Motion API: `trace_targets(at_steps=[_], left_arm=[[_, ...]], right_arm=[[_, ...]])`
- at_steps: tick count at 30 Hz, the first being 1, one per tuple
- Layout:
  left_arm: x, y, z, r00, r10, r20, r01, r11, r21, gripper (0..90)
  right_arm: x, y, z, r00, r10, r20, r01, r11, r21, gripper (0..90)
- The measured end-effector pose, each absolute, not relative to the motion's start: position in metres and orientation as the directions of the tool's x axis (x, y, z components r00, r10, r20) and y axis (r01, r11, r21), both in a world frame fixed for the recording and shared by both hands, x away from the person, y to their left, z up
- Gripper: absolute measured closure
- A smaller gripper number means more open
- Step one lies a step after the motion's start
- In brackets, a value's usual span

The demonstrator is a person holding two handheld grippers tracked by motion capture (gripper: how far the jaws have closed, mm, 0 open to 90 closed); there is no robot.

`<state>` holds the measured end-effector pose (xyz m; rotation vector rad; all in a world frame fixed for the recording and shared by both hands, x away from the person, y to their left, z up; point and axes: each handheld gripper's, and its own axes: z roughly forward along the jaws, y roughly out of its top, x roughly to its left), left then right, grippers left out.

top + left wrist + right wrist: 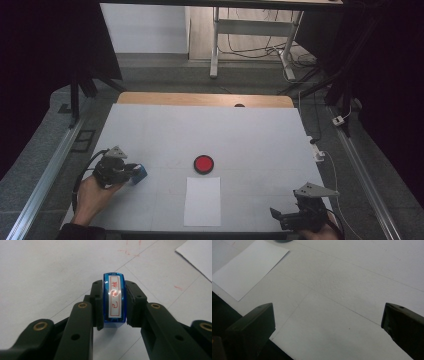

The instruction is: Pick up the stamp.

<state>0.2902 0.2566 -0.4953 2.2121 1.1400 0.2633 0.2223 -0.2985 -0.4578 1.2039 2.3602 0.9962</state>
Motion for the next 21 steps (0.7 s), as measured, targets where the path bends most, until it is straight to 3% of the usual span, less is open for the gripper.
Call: trace_targets(at_steps=[11,21], left_arm=[[0.284,0.249,-0.483,0.614,0.783,-0.098,0.642,-0.424,0.639,70.5],[0.279,0.238,-0.471,0.685,0.723,-0.092,0.573,-0.456,0.681,70.5]], right_arm=[[0.222,-0.298,-0.458,-0.600,0.799,0.036,0.583,0.406,0.703,0.1],[0.222,-0.298,-0.458,-0.601,0.799,0.034,0.583,0.408,0.702,0.1]])
